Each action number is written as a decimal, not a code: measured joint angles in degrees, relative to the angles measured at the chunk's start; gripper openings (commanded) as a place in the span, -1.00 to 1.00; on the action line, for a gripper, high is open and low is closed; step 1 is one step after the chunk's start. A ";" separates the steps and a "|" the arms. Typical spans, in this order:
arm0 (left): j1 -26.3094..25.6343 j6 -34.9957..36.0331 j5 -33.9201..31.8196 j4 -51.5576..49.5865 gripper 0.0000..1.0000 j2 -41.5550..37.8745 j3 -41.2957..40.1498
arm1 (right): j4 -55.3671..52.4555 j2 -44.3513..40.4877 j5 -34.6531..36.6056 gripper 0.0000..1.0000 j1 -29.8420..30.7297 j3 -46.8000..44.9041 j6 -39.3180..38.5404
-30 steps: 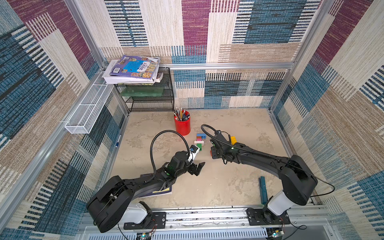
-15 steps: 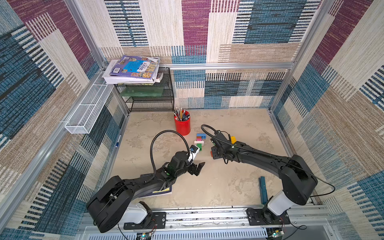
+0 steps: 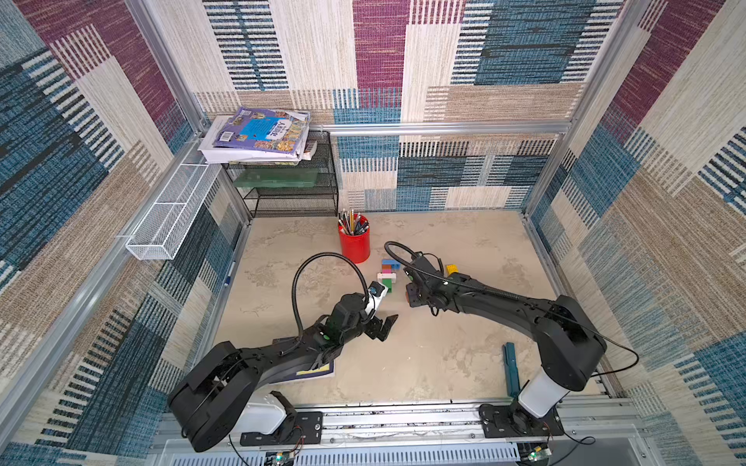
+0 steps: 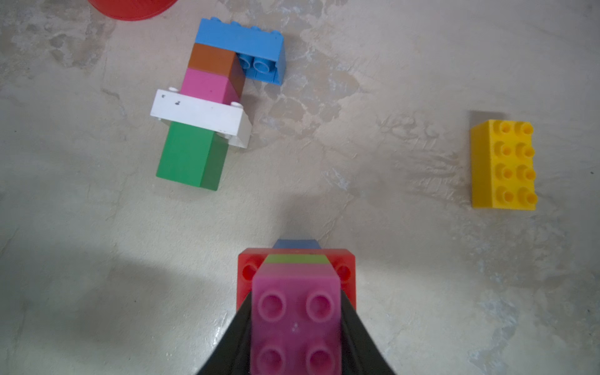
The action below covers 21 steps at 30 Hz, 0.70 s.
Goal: Assemble the letter f with lego
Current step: Adjust the lego brick at the center of the board.
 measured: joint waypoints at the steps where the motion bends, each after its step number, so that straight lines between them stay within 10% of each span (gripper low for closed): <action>1: 0.00 0.00 0.02 0.00 0.98 0.00 0.00 | 0.15 0.22 0.09 -0.70 0.07 0.17 0.00; 21: 0.00 -0.04 -0.04 -1.75 0.98 -1.38 0.42 | -2.60 -0.13 -2.16 -0.39 -0.39 2.60 -1.77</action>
